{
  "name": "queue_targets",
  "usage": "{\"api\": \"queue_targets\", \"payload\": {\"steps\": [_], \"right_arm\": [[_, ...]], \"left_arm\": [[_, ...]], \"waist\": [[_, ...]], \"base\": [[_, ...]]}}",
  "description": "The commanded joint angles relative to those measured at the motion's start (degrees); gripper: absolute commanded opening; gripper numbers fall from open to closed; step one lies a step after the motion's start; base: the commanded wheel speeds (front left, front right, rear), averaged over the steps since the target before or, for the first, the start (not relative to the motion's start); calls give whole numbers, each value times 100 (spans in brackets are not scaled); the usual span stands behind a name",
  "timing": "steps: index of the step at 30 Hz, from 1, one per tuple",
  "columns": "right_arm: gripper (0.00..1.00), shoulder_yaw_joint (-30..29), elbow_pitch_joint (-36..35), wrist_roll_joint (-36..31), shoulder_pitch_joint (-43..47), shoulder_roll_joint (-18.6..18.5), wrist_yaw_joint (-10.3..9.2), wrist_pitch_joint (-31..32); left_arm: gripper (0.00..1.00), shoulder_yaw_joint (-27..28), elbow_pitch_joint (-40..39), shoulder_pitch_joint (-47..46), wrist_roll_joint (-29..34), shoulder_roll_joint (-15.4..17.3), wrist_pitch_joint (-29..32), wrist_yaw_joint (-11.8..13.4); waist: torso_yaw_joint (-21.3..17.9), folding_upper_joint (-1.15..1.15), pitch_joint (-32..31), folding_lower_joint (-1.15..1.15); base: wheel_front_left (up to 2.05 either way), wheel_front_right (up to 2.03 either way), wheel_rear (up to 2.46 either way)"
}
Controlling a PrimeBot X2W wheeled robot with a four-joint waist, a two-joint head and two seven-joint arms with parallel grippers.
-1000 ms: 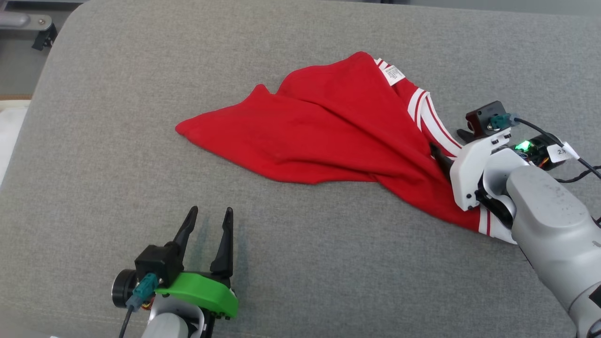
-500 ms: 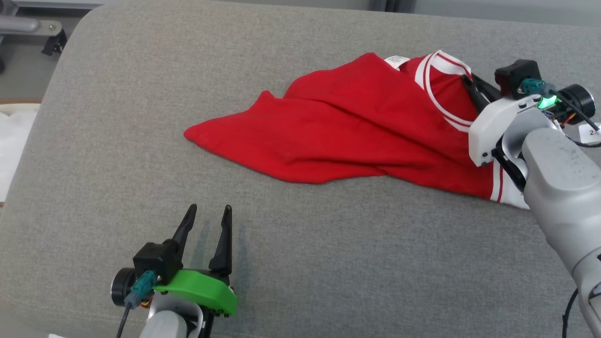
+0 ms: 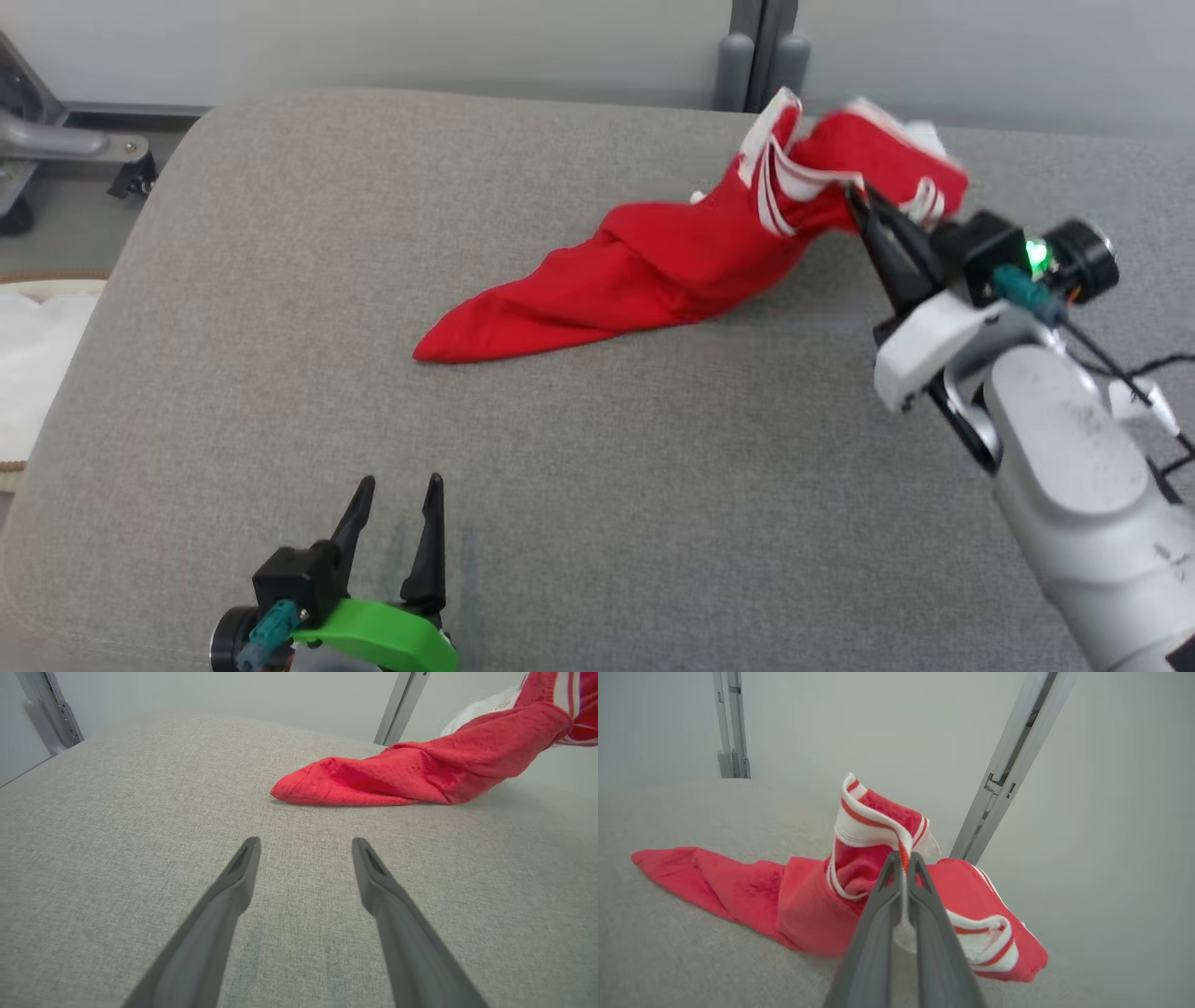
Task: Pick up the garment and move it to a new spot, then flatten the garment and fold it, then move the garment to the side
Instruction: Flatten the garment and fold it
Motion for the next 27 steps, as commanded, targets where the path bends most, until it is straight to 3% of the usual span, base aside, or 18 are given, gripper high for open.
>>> {"api": "queue_targets", "payload": {"steps": [1, 6, 12, 19, 27], "right_arm": [[0, -8, 42, 55, 279, -41, -11, -23], [0, -207, -93, 133, 817, 18, -11, -24], [0, -240, -688, 274, 564, 106, -12, -21], [0, -359, -1362, 608, 524, 13, -12, 693], [2, -453, -703, 249, 192, -279, -12, 1110]], "left_arm": [[100, 39, 5, 112, 10, 16, 0, -4], [100, 91, -4, 262, 53, 16, 0, -4], [100, 114, 32, 410, 83, 16, 0, -4], [100, 44, -72, 387, -17, 17, 1, 41], [100, -73, -90, -42, 31, 17, 1, 12]], "waist": [[-81, 0, -237, 0], [-192, 0, -312, 0], [-359, 0, -552, 0], [-412, 0, -563, 0], [-209, 0, 156, 0]], "base": [[0, 0, 0], [0, 0, 0], [0, 0, 0], [0, 0, 0], [0, 0, 0]]}}
